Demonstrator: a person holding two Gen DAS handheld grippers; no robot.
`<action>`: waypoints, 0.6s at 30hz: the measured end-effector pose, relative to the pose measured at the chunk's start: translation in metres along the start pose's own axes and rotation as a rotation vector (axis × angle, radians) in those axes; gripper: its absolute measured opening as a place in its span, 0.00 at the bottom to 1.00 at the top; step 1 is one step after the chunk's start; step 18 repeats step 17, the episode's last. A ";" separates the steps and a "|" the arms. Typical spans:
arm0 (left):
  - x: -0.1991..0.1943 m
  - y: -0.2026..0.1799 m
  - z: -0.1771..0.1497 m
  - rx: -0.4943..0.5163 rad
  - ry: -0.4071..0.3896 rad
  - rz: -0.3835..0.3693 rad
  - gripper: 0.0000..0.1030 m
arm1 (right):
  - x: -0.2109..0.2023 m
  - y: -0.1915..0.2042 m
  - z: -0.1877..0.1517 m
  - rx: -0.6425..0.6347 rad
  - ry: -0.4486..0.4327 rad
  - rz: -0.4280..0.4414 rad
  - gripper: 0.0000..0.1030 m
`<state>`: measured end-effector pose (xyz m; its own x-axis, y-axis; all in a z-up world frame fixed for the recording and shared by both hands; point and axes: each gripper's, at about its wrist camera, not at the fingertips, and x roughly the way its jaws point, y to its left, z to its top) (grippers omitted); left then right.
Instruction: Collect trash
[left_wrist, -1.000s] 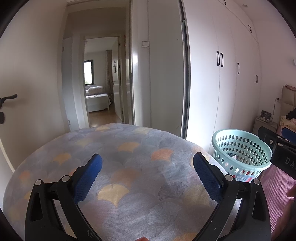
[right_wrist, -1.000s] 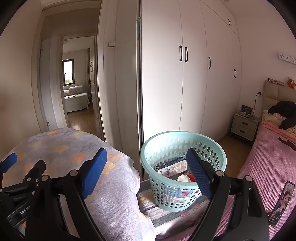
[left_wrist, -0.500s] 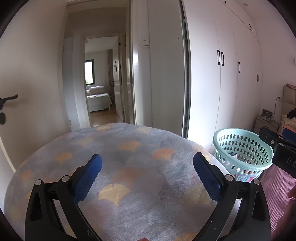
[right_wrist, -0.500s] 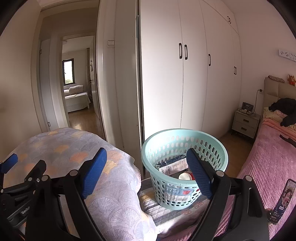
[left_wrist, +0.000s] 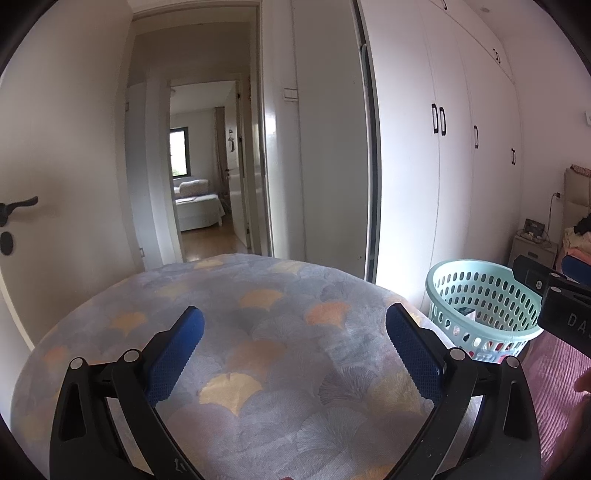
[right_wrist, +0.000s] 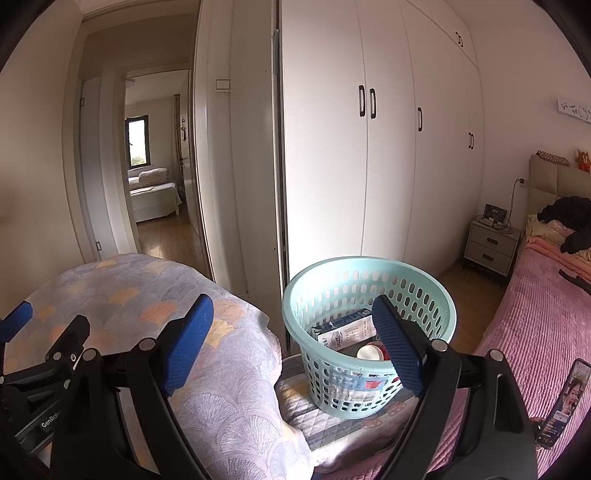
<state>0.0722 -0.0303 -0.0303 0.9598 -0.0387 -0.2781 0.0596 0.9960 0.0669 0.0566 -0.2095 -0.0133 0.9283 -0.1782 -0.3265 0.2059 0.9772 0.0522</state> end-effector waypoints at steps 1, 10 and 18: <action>0.000 0.000 0.001 -0.001 0.002 0.005 0.93 | 0.000 0.000 0.000 0.000 0.000 -0.001 0.81; 0.001 0.007 0.002 -0.038 0.010 0.003 0.93 | 0.001 -0.001 0.001 0.003 0.003 -0.003 0.81; 0.002 0.006 0.004 -0.040 0.015 -0.007 0.93 | -0.001 0.000 0.000 -0.002 -0.001 -0.003 0.81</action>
